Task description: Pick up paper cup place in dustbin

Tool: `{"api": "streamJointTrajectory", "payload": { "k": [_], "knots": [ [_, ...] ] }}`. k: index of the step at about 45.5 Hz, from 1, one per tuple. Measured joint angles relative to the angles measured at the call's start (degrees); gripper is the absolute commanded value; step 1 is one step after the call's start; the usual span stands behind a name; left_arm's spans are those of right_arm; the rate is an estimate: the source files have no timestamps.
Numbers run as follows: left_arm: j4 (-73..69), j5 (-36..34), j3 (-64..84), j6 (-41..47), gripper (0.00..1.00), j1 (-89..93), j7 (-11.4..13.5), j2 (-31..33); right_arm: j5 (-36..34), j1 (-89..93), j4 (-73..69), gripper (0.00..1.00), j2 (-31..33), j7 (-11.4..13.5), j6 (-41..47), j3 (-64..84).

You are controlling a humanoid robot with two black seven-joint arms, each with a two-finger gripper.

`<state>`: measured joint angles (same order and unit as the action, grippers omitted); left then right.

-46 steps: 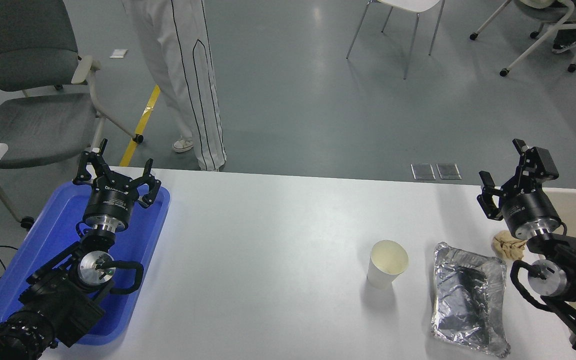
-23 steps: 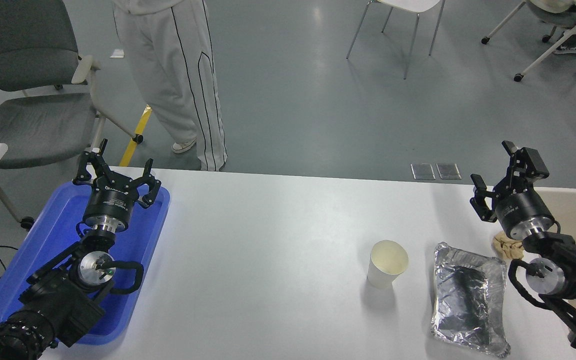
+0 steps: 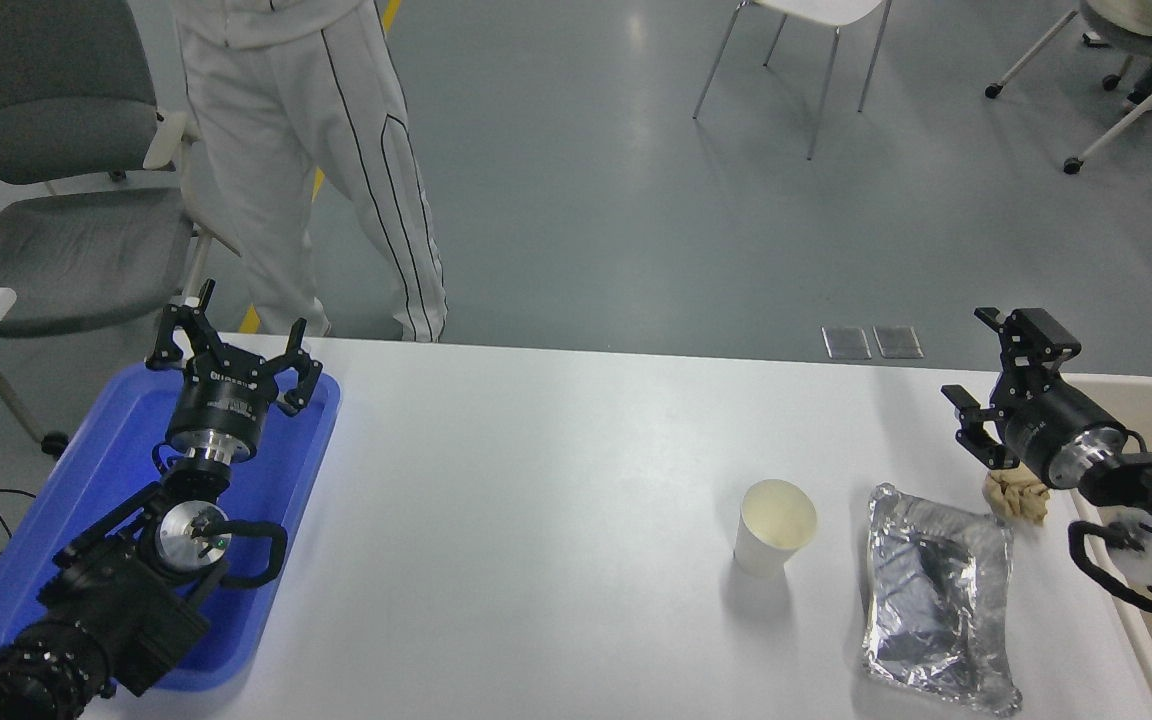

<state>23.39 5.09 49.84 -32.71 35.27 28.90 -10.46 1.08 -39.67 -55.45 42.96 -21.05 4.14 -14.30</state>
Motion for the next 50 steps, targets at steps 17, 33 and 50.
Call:
{"api": "streamJointTrajectory", "payload": {
  "k": [17, 33, 50],
  "knots": [
    [0.0, 0.0, 0.0, 0.0, 1.00, 0.0, 0.0, 0.0, -1.2, -16.5, -7.1, 1.00, 6.7, 0.3, 1.6, 26.3],
    [0.0, 0.0, 0.0, 0.0, 1.00, 0.0, 0.0, 0.0, -1.2, -41.9, -9.5, 1.00, 3.7, 0.4, 10.2, 61.3],
    [0.0, 0.0, 0.0, 0.0, 1.00, 0.0, 0.0, 0.0, 0.0, -60.8, -12.4, 1.00, -4.5, 1.0, 22.8, 82.4]
  ]
}}
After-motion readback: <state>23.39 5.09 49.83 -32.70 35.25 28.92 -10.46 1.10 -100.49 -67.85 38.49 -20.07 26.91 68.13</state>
